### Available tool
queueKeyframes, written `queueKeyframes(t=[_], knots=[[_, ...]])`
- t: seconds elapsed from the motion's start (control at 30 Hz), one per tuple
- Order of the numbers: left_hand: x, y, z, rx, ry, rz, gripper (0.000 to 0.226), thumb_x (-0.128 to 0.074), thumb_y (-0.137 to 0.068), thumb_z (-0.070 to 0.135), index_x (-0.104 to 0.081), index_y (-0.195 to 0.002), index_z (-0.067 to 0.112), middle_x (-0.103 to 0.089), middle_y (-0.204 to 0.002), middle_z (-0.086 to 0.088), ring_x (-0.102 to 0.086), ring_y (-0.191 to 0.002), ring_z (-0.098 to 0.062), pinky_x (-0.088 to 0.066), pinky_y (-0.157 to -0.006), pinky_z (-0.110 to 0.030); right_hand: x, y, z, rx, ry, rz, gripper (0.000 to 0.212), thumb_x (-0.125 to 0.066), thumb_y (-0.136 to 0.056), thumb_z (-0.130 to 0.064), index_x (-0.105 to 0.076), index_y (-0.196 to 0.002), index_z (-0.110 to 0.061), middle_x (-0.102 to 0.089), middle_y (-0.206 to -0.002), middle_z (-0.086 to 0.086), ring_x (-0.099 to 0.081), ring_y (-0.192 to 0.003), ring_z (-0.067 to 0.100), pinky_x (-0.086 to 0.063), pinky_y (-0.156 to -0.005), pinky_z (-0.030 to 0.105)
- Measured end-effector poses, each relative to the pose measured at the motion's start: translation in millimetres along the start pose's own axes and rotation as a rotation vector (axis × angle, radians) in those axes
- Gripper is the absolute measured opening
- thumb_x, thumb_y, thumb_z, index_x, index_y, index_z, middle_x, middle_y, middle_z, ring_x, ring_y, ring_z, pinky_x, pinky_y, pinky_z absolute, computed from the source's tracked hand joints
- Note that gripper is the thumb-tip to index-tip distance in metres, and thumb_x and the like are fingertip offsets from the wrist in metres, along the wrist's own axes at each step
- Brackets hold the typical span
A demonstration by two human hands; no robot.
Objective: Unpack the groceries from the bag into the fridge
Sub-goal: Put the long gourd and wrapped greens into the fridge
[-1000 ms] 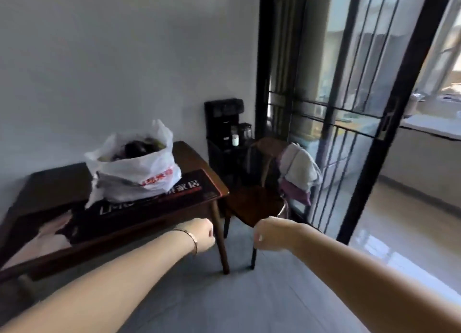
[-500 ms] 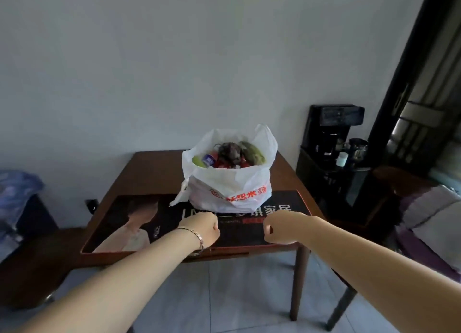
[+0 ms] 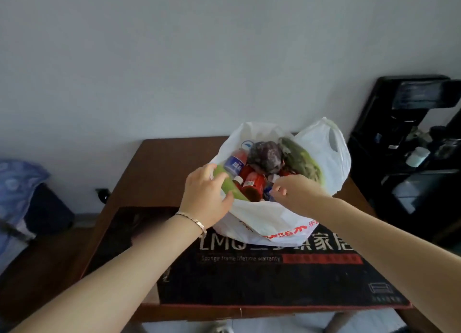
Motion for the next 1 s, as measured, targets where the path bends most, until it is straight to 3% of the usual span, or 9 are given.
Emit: queueKeyframes(t=[0.1,0.2,0.37,0.5,0.57,0.63,0.7,0.87,1.0], knots=[[-16.5,-34.0,-33.1,0.075,0.037,-0.032,0.041,-0.064,-0.082,0.031,-0.061,-0.12,0.017,-0.037,-0.142,-0.021,-0.032,-0.133,-0.036,-0.025,-0.109,-0.047,-20.0,-38.3,-9.3,-0.058,-0.066,0.01,0.025,-0.043,-0.092,-0.03,-0.062,-0.103,-0.018,-0.064,-0.099,0.001,-0.061,-0.09,0.024,-0.052,-0.073,0.034],[-41.8,-59.4,-56.5,0.173,0.128,-0.18,0.046,-0.062,-0.082,0.043,-0.056,-0.124,0.025,-0.027,-0.148,-0.016,-0.028,-0.137,-0.029,-0.028,-0.108,-0.038,-53.8,-75.2,-22.2,-0.098,-0.131,-0.188,0.041,-0.049,-0.092,-0.038,-0.051,-0.126,-0.015,-0.057,-0.12,0.006,-0.057,-0.105,0.024,-0.048,-0.089,0.035],[-80.4,-71.7,-80.2,0.259,0.316,-0.415,0.053,-0.07,-0.078,0.037,-0.05,-0.127,0.028,-0.039,-0.129,-0.001,-0.058,-0.093,-0.017,-0.047,-0.075,-0.02,-97.0,-112.4,-31.1,-0.157,-0.15,-0.406,0.063,-0.051,-0.089,-0.05,-0.035,-0.137,-0.013,-0.045,-0.131,0.009,-0.051,-0.115,0.026,-0.044,-0.095,0.037],[-93.1,-77.0,-94.3,0.322,0.462,-0.413,0.058,-0.074,-0.077,0.021,-0.049,-0.129,0.026,-0.051,-0.124,-0.002,-0.053,-0.095,-0.012,-0.035,-0.065,-0.002,-110.5,-117.4,-38.6,-0.169,-0.196,-0.511,0.077,-0.059,-0.08,-0.059,-0.031,-0.137,-0.014,-0.053,-0.125,0.005,-0.054,-0.111,0.023,-0.044,-0.091,0.032],[-95.7,-79.6,-97.2,0.358,0.537,-0.435,0.059,-0.074,-0.077,0.019,-0.047,-0.13,0.026,-0.054,-0.125,0.003,-0.052,-0.109,-0.011,-0.034,-0.071,-0.004,-115.7,-120.0,-40.8,-0.206,-0.248,-0.488,0.077,-0.064,-0.075,-0.059,-0.035,-0.132,-0.015,-0.055,-0.114,0.0,-0.056,-0.101,0.019,-0.044,-0.082,0.026],[-96.4,-81.1,-98.2,0.355,0.562,-0.449,0.055,-0.069,-0.08,0.011,-0.047,-0.129,0.026,-0.059,-0.123,-0.001,-0.057,-0.097,-0.012,-0.041,-0.061,-0.006,-119.2,-120.6,-38.2,-0.285,-0.354,-0.435,0.073,-0.071,-0.068,-0.059,-0.045,-0.124,-0.019,-0.052,-0.1,-0.008,-0.053,-0.088,0.012,-0.041,-0.069,0.02],[-94.6,-80.3,-97.6,0.366,0.578,-0.45,0.054,-0.062,-0.081,0.001,-0.049,-0.128,0.025,-0.057,-0.119,-0.018,-0.061,-0.093,-0.028,-0.047,-0.069,-0.024,-118.7,-115.8,-32.0,-0.365,-0.425,-0.39,0.071,-0.073,-0.061,-0.063,-0.05,-0.116,-0.024,-0.053,-0.097,-0.01,-0.053,-0.086,0.01,-0.04,-0.063,0.019],[-85.6,-77.1,-84.6,0.413,0.64,-0.418,0.064,-0.052,-0.079,-0.008,-0.047,-0.133,0.026,-0.056,-0.125,-0.016,-0.048,-0.113,-0.043,-0.046,-0.086,-0.041,-115.0,-100.6,-18.2,-0.433,-0.533,-0.309,0.071,-0.076,-0.055,-0.063,-0.051,-0.11,-0.028,-0.058,-0.099,-0.011,-0.057,-0.088,0.008,-0.05,-0.077,0.025],[-79.8,-80.7,-80.3,0.474,0.674,-0.334,0.068,-0.048,-0.08,-0.009,-0.041,-0.14,0.021,-0.045,-0.141,0.0,-0.05,-0.123,-0.025,-0.046,-0.094,-0.038,-113.4,-103.0,-5.4,-0.485,-0.661,-0.297,0.084,-0.076,-0.054,-0.065,-0.049,-0.123,-0.024,-0.06,-0.104,-0.009,-0.058,-0.09,0.01,-0.047,-0.074,0.025]])
Point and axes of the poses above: each hand's wrist, its own y-axis away from the middle knuckle, its own x-axis out of the back of the hand, z = x × y, the point moved 4 cm from there along -y, towards the middle knuckle
